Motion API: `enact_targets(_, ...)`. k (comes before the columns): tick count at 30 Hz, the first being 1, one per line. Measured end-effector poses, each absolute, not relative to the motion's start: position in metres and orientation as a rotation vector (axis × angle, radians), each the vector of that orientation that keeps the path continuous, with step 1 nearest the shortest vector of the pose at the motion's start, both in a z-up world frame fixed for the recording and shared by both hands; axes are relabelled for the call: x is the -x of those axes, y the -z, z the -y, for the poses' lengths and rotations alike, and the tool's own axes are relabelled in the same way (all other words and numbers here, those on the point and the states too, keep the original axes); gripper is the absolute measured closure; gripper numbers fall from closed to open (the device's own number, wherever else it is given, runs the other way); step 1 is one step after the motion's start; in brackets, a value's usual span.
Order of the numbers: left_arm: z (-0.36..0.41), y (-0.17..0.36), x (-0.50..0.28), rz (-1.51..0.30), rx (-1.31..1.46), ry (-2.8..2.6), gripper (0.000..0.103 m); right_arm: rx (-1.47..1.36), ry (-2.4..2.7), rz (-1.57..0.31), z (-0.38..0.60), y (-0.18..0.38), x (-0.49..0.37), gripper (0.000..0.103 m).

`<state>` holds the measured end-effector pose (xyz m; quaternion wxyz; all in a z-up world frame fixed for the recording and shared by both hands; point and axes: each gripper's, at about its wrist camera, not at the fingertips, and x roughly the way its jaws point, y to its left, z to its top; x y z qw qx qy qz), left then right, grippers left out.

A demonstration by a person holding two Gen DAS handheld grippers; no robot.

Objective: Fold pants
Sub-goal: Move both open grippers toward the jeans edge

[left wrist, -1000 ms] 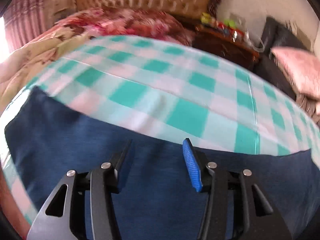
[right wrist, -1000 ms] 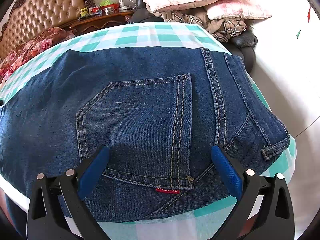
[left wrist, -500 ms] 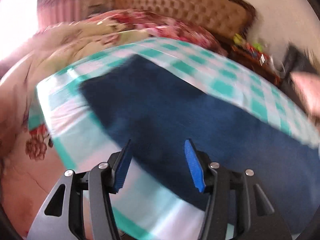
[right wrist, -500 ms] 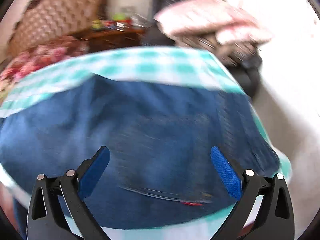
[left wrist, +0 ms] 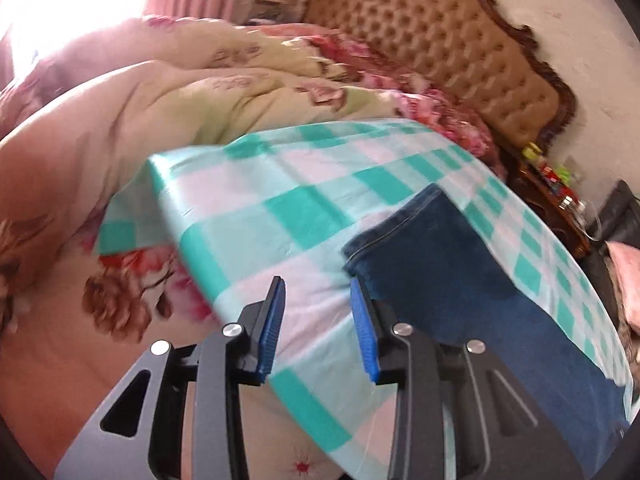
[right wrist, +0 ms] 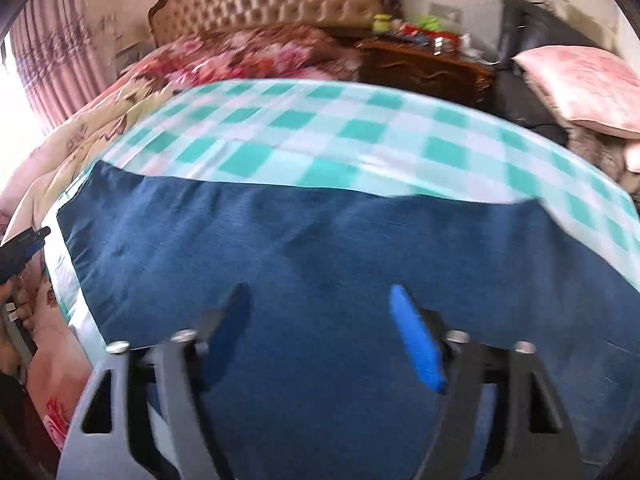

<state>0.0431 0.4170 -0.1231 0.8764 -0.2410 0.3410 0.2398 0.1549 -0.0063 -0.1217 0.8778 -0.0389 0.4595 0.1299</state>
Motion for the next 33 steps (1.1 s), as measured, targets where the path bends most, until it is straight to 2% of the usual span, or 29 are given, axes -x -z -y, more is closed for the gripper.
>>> enact_targets(3,-0.415,0.126,-0.064,-0.739,0.477,-0.415,0.069,0.121,-0.295,-0.971,-0.024,0.132,-0.165,0.055)
enact_targets(6,-0.413,0.133,-0.081,-0.776,0.437,-0.363,0.085,0.164,-0.3,-0.984,-0.044,0.144,-0.174,0.065)
enact_targets(8,-0.415,0.139,-0.09,-0.796,0.412,-0.357,0.089,0.184,-0.277,-1.006,-0.048,0.153,-0.183,0.073)
enact_targets(12,-0.411,0.133,-0.104,-0.82,0.326,-0.356,0.09,0.203,-0.259,-1.006,-0.049,0.158,-0.189,0.075)
enact_targets(13,-0.41,0.13,-0.105,-0.822,0.311,-0.366,0.086,0.209,-0.256,-1.004,-0.05,0.159,-0.189,0.075)
enact_targets(14,-0.409,0.128,-0.105,-0.818,0.301,-0.381,0.067,0.211,-0.255,-1.001,-0.051,0.159,-0.19,0.075)
enact_targets(15,-0.408,0.122,-0.105,-0.802,0.281,-0.412,0.054,0.213,-0.253,-0.999,-0.051,0.16,-0.189,0.075)
enact_targets(16,-0.409,0.118,-0.105,-0.78,0.265,-0.428,0.05,0.214,-0.253,-0.996,-0.051,0.16,-0.189,0.075)
enact_targets(21,-0.403,0.099,-0.143,-0.769,0.156,-0.343,0.051,0.226,-0.243,-0.989,-0.054,0.16,-0.188,0.074)
enact_targets(24,-0.395,0.106,-0.187,-0.848,0.071,-0.251,0.049,0.222,-0.243,-0.99,-0.053,0.16,-0.188,0.074)
enact_targets(25,-0.395,0.111,-0.201,-0.878,0.062,-0.238,0.051,0.222,-0.244,-0.99,-0.053,0.16,-0.188,0.074)
enact_targets(26,-0.396,0.116,-0.21,-0.909,0.072,-0.207,0.072,0.221,-0.246,-0.989,-0.053,0.16,-0.188,0.074)
enact_targets(27,-0.4,0.123,-0.223,-0.958,0.097,-0.155,0.088,0.222,-0.247,-0.989,-0.053,0.16,-0.188,0.074)
enact_targets(29,-0.398,0.123,-0.23,-0.973,0.085,-0.14,0.097,0.22,-0.25,-0.995,-0.052,0.159,-0.189,0.073)
enact_targets(33,-0.396,0.101,-0.226,-0.906,0.094,-0.134,0.097,0.185,-0.229,-0.936,-0.046,0.144,-0.186,0.073)
